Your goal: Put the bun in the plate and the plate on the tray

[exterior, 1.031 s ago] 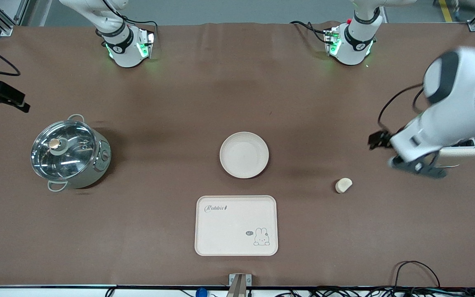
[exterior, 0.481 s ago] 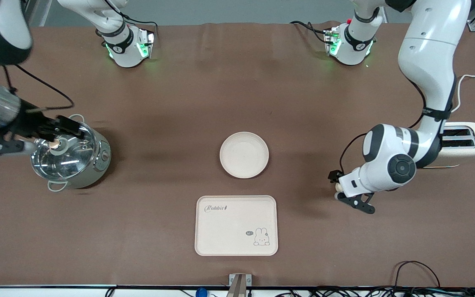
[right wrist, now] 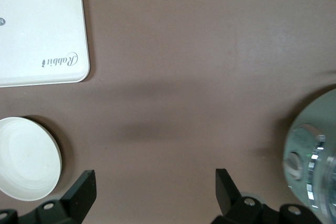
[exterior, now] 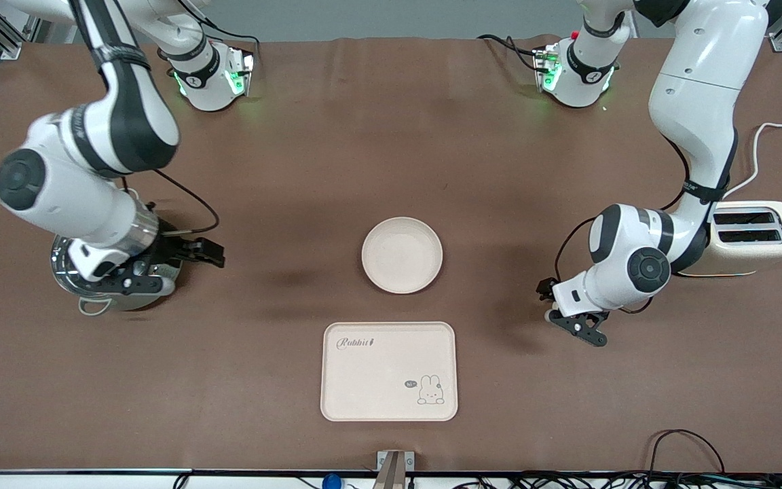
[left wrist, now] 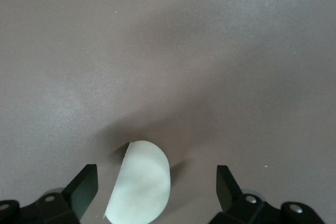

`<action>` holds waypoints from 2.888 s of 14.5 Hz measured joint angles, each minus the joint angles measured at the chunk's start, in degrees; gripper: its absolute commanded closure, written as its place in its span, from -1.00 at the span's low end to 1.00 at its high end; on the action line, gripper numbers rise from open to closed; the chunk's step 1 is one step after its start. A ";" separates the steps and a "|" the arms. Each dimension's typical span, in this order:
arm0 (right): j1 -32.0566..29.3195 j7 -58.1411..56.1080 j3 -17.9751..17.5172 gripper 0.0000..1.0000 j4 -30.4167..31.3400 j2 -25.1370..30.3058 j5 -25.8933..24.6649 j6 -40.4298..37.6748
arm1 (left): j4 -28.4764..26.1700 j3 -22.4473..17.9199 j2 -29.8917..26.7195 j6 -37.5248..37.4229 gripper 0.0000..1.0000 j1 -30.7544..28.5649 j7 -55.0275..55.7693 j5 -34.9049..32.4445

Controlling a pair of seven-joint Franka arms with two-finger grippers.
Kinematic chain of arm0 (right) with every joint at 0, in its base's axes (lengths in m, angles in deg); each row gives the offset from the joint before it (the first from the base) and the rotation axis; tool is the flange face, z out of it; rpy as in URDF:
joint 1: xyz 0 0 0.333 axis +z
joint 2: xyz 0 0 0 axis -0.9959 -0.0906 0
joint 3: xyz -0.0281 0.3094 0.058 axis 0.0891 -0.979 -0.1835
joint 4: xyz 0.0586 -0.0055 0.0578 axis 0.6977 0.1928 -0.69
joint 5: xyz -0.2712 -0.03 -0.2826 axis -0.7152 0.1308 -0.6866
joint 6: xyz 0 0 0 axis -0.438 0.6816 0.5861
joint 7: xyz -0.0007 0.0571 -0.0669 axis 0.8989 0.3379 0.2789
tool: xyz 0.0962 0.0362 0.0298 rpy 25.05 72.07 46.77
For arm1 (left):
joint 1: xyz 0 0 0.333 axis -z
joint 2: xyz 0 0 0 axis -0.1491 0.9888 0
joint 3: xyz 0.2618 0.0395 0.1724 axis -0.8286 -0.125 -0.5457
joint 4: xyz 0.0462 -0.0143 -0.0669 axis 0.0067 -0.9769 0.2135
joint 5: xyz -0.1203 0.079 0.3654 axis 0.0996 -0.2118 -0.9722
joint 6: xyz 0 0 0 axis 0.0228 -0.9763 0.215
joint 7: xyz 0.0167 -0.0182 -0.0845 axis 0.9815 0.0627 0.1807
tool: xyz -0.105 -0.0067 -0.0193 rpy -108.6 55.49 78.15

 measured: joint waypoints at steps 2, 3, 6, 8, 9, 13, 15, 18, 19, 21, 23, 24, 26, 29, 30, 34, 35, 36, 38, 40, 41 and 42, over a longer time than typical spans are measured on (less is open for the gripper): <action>2.51 2.92 -0.05 -1.00 3.95 0.00 1.40 5.37 | -1.04 -0.03 0.06 1.76 -0.03 -0.46 -1.73 0.00; 3.88 3.75 -0.06 -1.00 6.20 0.00 3.23 8.56 | -1.32 -0.04 0.08 2.03 0.25 -0.79 -2.53 0.00; 7.61 4.54 -0.07 -1.00 13.01 -0.04 7.34 18.69 | -1.54 -0.05 0.32 2.20 0.73 -1.50 -3.46 0.00; 10.64 7.47 -0.09 -1.00 15.87 -0.49 7.71 23.30 | -1.55 -0.04 0.36 2.30 0.89 -1.67 -3.46 0.00; 12.49 9.69 -0.09 -1.00 16.45 -1.04 7.77 24.97 | -1.53 -0.03 0.35 2.39 0.92 -1.70 -3.45 0.00; 18.45 14.36 -0.05 -0.95 16.83 -4.61 7.80 27.94 | 0.73 2.41 0.25 -0.01 0.95 -1.54 4.39 3.48; 19.75 14.89 -0.04 -0.94 16.85 -6.66 7.98 28.92 | 4.77 4.58 0.20 -4.99 0.96 0.43 15.91 4.65; 21.84 17.24 -0.05 -0.89 16.85 -9.36 8.00 33.25 | 9.44 5.32 0.13 -8.56 0.95 8.58 34.80 4.72; 22.65 18.03 -0.06 -0.87 16.82 -10.02 8.03 34.30 | 9.84 5.31 0.14 -8.66 0.94 11.52 40.86 4.72; 23.99 20.73 -0.06 -0.80 16.30 -10.96 8.07 34.95 | 9.89 5.25 0.18 -8.67 0.92 15.53 50.17 4.73; 25.31 23.41 -0.05 -0.62 14.80 -12.27 8.07 35.12 | 9.82 5.24 0.50 -8.83 0.87 18.09 56.56 4.81; 25.86 24.18 -0.04 -0.51 13.99 -13.06 8.07 35.48 | 9.77 5.22 0.88 -8.83 0.82 19.27 59.43 4.82; 26.34 24.85 -0.04 -0.37 12.78 -14.47 8.09 36.26 | 9.74 5.22 2.02 -8.13 0.58 21.55 63.99 4.84; 26.35 25.70 0.08 -0.22 11.09 -16.26 8.12 36.58 | 9.73 5.18 3.73 -4.53 -0.04 23.08 67.95 4.85; 26.36 26.24 0.07 -0.17 10.41 -16.85 8.12 36.62 | 9.73 5.18 4.19 -3.88 -0.66 23.23 68.57 4.85; 26.49 27.06 0.07 -0.07 7.88 -19.19 8.12 36.62 | 10.04 5.11 4.58 -3.37 -1.00 23.27 68.93 4.85; 26.59 27.13 0.07 -0.04 7.49 -19.63 8.13 36.62 | 10.26 5.02 4.50 -3.37 -1.00 23.24 68.86 4.85; 26.67 27.16 0.06 0.00 7.19 -20.00 8.13 36.67 | 10.42 4.80 4.30 -3.44 -1.00 23.15 68.55 4.71; 26.83 27.19 0.06 0.07 6.77 -20.59 8.13 36.87 | 10.54 4.60 3.75 -4.14 -1.00 22.69 67.44 4.30; 27.22 27.19 0.06 0.21 6.72 -20.83 8.12 36.90 | 10.55 4.59 3.42 -4.67 -1.00 22.59 67.25 4.05; 27.56 27.20 0.06 0.33 6.72 -20.89 8.12 36.91 | 10.55 4.60 3.39 -4.81 -1.00 22.74 67.25 4.04; 27.86 27.19 0.07 0.42 6.72 -20.96 8.12 36.92 | 10.52 4.61 3.40 -4.91 -1.00 22.96 67.25 4.04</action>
